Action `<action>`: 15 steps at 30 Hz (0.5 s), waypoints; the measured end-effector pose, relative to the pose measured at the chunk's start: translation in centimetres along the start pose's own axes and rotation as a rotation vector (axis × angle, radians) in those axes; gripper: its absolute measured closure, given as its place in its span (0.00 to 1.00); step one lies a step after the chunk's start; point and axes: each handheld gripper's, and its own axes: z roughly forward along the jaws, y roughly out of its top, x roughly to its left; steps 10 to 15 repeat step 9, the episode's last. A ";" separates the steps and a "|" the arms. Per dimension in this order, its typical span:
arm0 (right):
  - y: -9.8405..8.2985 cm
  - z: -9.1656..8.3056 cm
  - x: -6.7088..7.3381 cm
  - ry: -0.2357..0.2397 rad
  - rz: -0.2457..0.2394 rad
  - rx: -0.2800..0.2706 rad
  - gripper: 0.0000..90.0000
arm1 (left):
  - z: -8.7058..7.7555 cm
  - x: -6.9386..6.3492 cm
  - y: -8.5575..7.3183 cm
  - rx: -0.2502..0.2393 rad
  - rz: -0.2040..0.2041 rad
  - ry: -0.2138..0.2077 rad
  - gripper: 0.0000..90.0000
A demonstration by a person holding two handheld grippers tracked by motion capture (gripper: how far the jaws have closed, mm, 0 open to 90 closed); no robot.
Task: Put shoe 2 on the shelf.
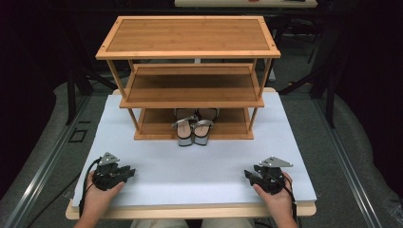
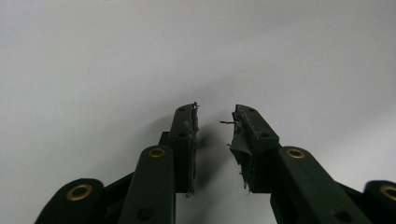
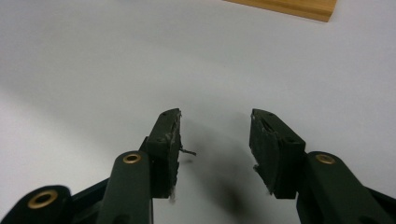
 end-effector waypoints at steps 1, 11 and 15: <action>0.0 0.0 0.0 0.000 0.000 0.000 0.59 | 0.0 0.0 0.0 -0.001 -0.001 0.000 0.77; -0.1 0.2 0.0 0.000 0.000 0.009 0.59 | 0.1 0.0 -0.1 -0.004 -0.004 0.003 0.74; -0.1 0.2 0.0 0.000 0.000 0.009 0.59 | 0.1 0.0 -0.1 -0.004 -0.004 0.003 0.74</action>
